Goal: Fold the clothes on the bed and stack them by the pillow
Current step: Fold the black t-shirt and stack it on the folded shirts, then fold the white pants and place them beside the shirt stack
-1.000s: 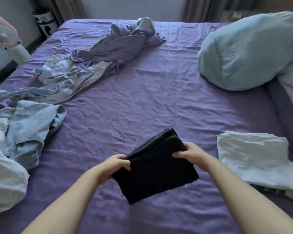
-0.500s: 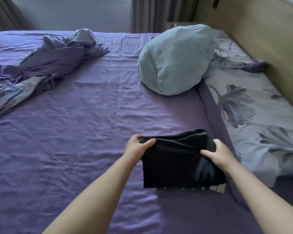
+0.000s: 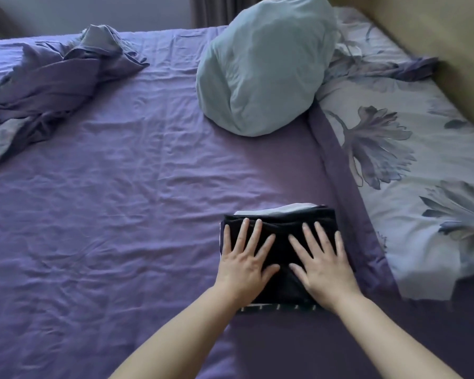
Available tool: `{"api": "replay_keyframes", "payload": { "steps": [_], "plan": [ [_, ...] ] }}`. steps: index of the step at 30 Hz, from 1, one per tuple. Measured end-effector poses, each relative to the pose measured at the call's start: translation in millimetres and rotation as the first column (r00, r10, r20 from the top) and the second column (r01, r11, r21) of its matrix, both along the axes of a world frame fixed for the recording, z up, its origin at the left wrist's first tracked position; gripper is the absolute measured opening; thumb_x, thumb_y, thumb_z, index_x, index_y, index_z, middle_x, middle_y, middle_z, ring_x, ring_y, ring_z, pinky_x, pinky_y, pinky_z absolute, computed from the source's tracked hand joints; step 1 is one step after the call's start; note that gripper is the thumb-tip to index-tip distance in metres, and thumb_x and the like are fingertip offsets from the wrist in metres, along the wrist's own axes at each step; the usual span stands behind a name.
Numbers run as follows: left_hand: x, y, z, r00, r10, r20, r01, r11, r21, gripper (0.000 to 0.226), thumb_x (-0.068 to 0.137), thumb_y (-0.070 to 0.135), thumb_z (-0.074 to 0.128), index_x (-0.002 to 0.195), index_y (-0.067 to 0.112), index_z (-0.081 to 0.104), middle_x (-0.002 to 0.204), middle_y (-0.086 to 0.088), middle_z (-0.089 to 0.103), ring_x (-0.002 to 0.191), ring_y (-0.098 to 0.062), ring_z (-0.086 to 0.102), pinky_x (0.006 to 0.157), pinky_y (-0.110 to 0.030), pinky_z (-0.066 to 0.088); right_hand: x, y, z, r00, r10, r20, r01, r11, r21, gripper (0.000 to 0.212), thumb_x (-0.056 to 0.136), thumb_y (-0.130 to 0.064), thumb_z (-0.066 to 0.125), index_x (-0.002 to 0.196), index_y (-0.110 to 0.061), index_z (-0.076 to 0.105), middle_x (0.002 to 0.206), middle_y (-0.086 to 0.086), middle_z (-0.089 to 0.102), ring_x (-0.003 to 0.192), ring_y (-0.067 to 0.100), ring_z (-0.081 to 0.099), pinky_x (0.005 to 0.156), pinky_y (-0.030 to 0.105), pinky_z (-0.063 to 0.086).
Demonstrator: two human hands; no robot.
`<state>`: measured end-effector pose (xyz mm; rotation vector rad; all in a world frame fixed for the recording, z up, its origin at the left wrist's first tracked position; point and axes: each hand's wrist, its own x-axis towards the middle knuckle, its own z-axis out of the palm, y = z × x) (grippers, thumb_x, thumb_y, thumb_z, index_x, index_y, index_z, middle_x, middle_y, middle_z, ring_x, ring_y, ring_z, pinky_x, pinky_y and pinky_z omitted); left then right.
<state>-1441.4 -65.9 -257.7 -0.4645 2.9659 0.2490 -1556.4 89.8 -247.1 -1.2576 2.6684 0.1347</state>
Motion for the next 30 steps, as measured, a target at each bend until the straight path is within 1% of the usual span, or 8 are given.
{"api": "replay_keyframes", "payload": {
  "steps": [7, 11, 13, 16, 18, 20, 26, 30],
  "plan": [
    [-9, -8, -30, 0.998, -0.046, 0.040, 0.046, 0.999, -0.014, 0.082, 0.081, 0.075, -0.003, 0.149, 0.031, 0.004, 0.156, -0.005, -0.012, 0.144, -0.025, -0.017, 0.112, -0.059, -0.001, -12, -6, -27, 0.990, -0.047, 0.129, 0.028, 0.988, 0.151, 0.070, 0.093, -0.060, 0.005, 0.139, -0.023, 0.042, 0.148, 0.015, 0.036, 0.134, 0.032, 0.027, 0.100, 0.054, 0.020],
    [-17, -7, -20, 0.980, -0.067, 0.188, 0.068, 0.998, -0.002, 0.083, 0.074, 0.075, -0.008, 0.146, 0.034, -0.018, 0.144, 0.000, -0.039, 0.131, -0.024, -0.041, 0.111, -0.058, -0.017, -18, -12, -25, 0.988, -0.032, 0.154, 0.004, 0.983, 0.181, 0.078, 0.072, -0.066, -0.012, 0.140, -0.030, -0.022, 0.142, 0.003, -0.038, 0.142, 0.025, -0.022, 0.113, 0.051, -0.004],
    [-19, -5, -14, 0.975, -0.062, 0.213, 0.064, 0.998, 0.002, 0.085, 0.072, 0.071, -0.007, 0.147, 0.034, -0.015, 0.143, -0.001, -0.039, 0.131, -0.023, -0.040, 0.111, -0.058, -0.016, -17, -15, -14, 0.976, -0.074, 0.204, 0.023, 0.970, 0.243, 0.070, 0.086, -0.065, 0.001, 0.142, -0.031, -0.025, 0.142, 0.002, -0.042, 0.141, 0.026, -0.026, 0.114, 0.052, -0.005],
    [-9, 2, -3, 0.983, -0.002, 0.185, 0.006, 1.000, -0.024, 0.076, 0.079, 0.063, 0.010, 0.149, 0.034, 0.019, 0.157, -0.006, -0.006, 0.145, -0.026, -0.006, 0.114, -0.059, 0.007, -2, -20, -1, 0.976, -0.119, 0.180, 0.074, 0.968, 0.241, 0.066, 0.096, -0.055, 0.019, 0.147, -0.031, -0.014, 0.153, 0.004, -0.029, 0.143, 0.028, -0.018, 0.115, 0.053, 0.000],
    [9, 9, 2, 0.980, 0.042, 0.193, -0.051, 0.998, 0.043, 0.063, 0.078, 0.054, 0.029, 0.130, 0.033, 0.055, 0.147, -0.006, 0.042, 0.136, -0.030, 0.039, 0.103, -0.055, 0.038, 17, -22, 5, 0.972, -0.188, 0.143, 0.158, 0.968, 0.196, 0.065, 0.097, -0.053, 0.023, 0.149, -0.029, -0.007, 0.157, 0.005, -0.018, 0.145, 0.030, -0.008, 0.115, 0.051, 0.005],
    [32, 12, 5, 0.975, 0.068, 0.213, -0.085, 0.994, 0.071, 0.055, 0.076, 0.052, 0.033, 0.118, 0.033, 0.065, 0.135, -0.002, 0.057, 0.123, -0.027, 0.055, 0.093, -0.053, 0.048, 44, -28, 13, 0.949, -0.275, 0.154, 0.246, 0.952, 0.183, 0.066, 0.095, -0.054, 0.028, 0.150, -0.026, 0.005, 0.159, 0.007, -0.003, 0.145, 0.032, 0.001, 0.115, 0.050, 0.008],
    [114, -5, 23, 0.905, 0.190, 0.381, -0.265, 0.952, 0.153, 0.074, 0.083, 0.056, 0.004, 0.150, 0.026, 0.017, 0.158, -0.007, 0.013, 0.145, -0.025, 0.013, 0.114, -0.056, 0.003, 129, -48, 7, 0.946, -0.209, 0.248, 0.193, 0.977, 0.087, 0.062, 0.066, -0.053, 0.049, 0.098, -0.006, 0.073, 0.103, 0.024, 0.068, 0.096, 0.042, 0.065, 0.074, 0.064, 0.048],
    [179, -28, 39, 0.843, 0.270, 0.465, -0.357, 0.927, 0.110, 0.051, 0.098, 0.040, 0.035, 0.143, 0.016, 0.031, 0.146, -0.008, 0.038, 0.139, -0.024, 0.027, 0.115, -0.051, 0.008, 177, -71, 20, 0.966, -0.052, 0.254, 0.042, 0.998, 0.045, 0.081, 0.010, -0.036, 0.093, 0.082, -0.004, 0.076, 0.087, 0.021, 0.072, 0.077, 0.039, 0.070, 0.057, 0.061, 0.051]
  ]
}}
